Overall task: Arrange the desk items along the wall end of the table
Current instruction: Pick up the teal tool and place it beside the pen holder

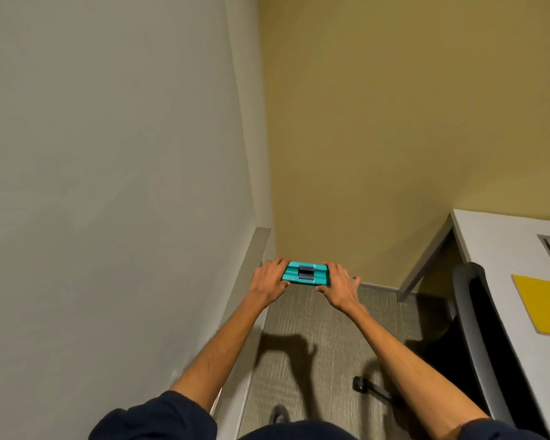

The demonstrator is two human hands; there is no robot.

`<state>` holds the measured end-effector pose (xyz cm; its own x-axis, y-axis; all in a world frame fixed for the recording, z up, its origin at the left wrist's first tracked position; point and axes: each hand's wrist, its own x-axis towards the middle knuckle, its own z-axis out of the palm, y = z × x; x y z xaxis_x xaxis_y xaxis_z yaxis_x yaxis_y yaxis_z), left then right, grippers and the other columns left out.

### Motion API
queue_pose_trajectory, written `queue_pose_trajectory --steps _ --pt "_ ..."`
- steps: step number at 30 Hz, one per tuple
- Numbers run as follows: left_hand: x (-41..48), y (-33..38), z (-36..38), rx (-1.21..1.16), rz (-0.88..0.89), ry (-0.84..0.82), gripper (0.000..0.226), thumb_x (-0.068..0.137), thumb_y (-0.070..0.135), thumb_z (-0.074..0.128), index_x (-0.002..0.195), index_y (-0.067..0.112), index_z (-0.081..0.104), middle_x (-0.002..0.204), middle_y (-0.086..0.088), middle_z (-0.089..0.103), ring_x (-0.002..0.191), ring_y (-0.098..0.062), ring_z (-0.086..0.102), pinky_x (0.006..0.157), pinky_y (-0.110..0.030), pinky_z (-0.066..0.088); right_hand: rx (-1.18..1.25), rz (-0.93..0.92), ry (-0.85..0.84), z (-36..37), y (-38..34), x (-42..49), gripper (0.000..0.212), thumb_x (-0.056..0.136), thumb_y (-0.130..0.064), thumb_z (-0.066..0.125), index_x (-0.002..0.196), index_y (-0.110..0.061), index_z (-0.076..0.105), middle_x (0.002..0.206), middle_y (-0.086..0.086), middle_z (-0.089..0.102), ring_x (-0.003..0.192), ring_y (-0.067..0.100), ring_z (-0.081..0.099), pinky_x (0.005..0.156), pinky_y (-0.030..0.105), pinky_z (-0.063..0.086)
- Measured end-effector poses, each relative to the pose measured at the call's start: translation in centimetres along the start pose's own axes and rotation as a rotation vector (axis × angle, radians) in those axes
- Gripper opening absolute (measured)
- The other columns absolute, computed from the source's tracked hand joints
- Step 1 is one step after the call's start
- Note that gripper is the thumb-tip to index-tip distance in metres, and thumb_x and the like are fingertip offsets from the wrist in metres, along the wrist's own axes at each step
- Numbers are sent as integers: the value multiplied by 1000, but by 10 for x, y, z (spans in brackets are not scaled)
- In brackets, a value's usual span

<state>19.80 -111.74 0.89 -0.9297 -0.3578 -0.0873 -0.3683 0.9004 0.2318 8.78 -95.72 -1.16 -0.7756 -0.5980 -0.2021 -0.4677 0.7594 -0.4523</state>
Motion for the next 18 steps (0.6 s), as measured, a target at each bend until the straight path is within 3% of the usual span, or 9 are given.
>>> queue_pose_trajectory --steps 10,18 --pt "138 10 -4 -50 148 -51 60 91 29 63 145 21 39 142 -2 52 126 -21 52 103 -39 48 -134 120 92 -47 24 93 58 90 -28 67 140 -21 40 142 0 49 133 19 45 119 59 17" --pt "262 47 7 -90 192 -92 62 87 29 70 142 21 43 139 -3 55 126 -23 47 98 -38 47 -133 204 95 -86 79 185 61 87 -28 70 140 -23 40 143 0 48 131 21 48 116 51 24"
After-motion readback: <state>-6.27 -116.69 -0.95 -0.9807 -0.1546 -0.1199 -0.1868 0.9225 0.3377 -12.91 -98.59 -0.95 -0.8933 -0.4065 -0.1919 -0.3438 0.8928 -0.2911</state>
